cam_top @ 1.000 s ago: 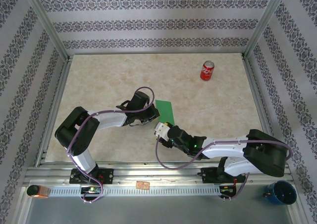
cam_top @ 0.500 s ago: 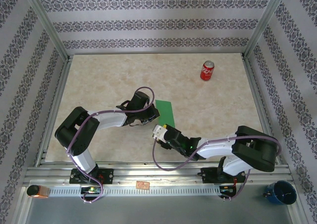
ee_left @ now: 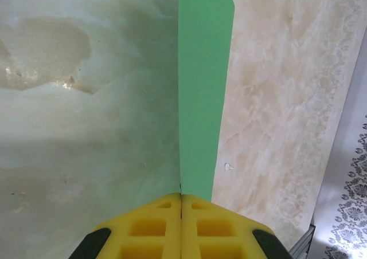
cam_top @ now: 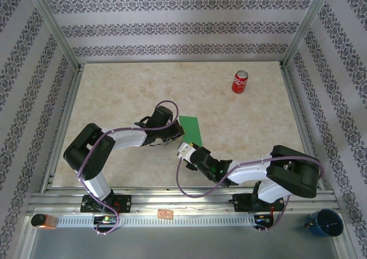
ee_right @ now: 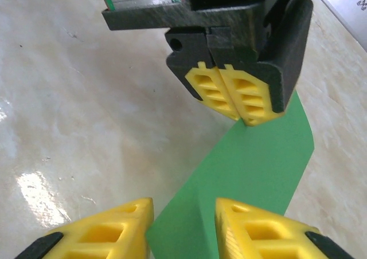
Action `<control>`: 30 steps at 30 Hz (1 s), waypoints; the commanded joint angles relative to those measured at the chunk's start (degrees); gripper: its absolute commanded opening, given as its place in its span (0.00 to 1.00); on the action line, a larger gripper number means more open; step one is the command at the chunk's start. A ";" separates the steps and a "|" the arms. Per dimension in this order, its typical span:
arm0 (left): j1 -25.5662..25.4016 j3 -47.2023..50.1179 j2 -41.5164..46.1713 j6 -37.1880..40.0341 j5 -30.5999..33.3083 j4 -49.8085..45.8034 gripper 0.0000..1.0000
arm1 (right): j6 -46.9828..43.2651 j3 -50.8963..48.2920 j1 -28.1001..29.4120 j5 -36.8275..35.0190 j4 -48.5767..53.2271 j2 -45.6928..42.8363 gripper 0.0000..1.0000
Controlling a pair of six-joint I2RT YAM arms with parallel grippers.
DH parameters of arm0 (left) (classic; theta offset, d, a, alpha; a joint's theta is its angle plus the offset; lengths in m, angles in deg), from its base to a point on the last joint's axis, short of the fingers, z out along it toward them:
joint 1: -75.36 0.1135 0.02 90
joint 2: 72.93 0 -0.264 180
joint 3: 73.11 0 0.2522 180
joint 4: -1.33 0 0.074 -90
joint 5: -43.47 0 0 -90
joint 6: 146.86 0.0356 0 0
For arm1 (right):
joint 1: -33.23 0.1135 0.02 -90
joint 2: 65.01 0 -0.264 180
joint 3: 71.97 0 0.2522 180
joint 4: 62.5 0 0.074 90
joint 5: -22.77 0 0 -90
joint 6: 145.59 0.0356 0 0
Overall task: Fold a paper plane with a square sheet of paper (pick it up from the middle)
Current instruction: Third fold the triangle at the center of the table.
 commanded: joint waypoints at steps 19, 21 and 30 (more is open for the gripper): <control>0.44 0.87 1.56 -0.58 1.33 0.35 0.06 | 3.77 -1.67 -1.01 0.53 -0.83 -2.75 0.16; 0.39 0.92 1.56 -0.67 1.34 0.41 0.06 | 4.03 -1.85 -1.19 0.90 -0.83 -3.04 0.14; 0.43 1.14 2.04 -0.67 1.60 0.28 0.07 | 5.09 -1.67 -2.46 3.65 0.48 -4.03 0.00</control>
